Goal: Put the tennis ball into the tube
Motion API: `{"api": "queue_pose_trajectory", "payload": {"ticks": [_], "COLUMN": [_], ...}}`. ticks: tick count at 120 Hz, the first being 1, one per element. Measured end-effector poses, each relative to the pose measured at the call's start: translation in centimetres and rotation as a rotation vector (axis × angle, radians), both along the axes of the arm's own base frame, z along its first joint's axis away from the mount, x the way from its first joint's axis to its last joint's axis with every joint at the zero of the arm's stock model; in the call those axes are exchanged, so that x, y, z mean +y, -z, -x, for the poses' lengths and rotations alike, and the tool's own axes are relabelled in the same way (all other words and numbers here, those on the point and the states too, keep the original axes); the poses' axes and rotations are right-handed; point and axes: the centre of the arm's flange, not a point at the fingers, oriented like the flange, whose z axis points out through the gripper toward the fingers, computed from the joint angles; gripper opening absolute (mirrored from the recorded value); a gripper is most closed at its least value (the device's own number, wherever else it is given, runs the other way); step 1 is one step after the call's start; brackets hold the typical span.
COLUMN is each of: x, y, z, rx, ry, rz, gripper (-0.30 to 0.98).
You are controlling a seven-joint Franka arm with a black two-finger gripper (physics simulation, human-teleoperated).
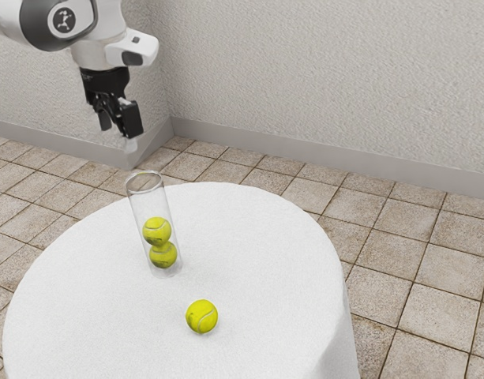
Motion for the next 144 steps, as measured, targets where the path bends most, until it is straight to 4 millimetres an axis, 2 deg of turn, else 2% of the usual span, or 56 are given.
{"api": "queue_pose_trajectory", "payload": {"ticks": [9,18,29,36,58,71,88,115,144], "x": [0.0,-0.5,-3.1,-4.6,-6.7,-7.9,-8.6,-9.1,-10.0], "y": [0.2,2.6,5.3,8.5,18.9,24.1,29.1,33.3,34.7], "z": [0.1,0.1,0.5,1.0,3.0,4.0,3.4,1.8,0.3], "rx": [-0.005,0.035,0.079,0.122,0.212,0.236,0.246,0.215,0.17], "ry": [-0.002,0.006,0.045,0.049,-0.022,-0.059,-0.102,-0.134,-0.126], "rz": [0.001,0.0,0.002,0.036,0.15,0.181,0.178,0.167,0.165], "gripper": [0.69,0.69,0.69,0.69,0.69,0.69,0.69,0.69,0.69]}}
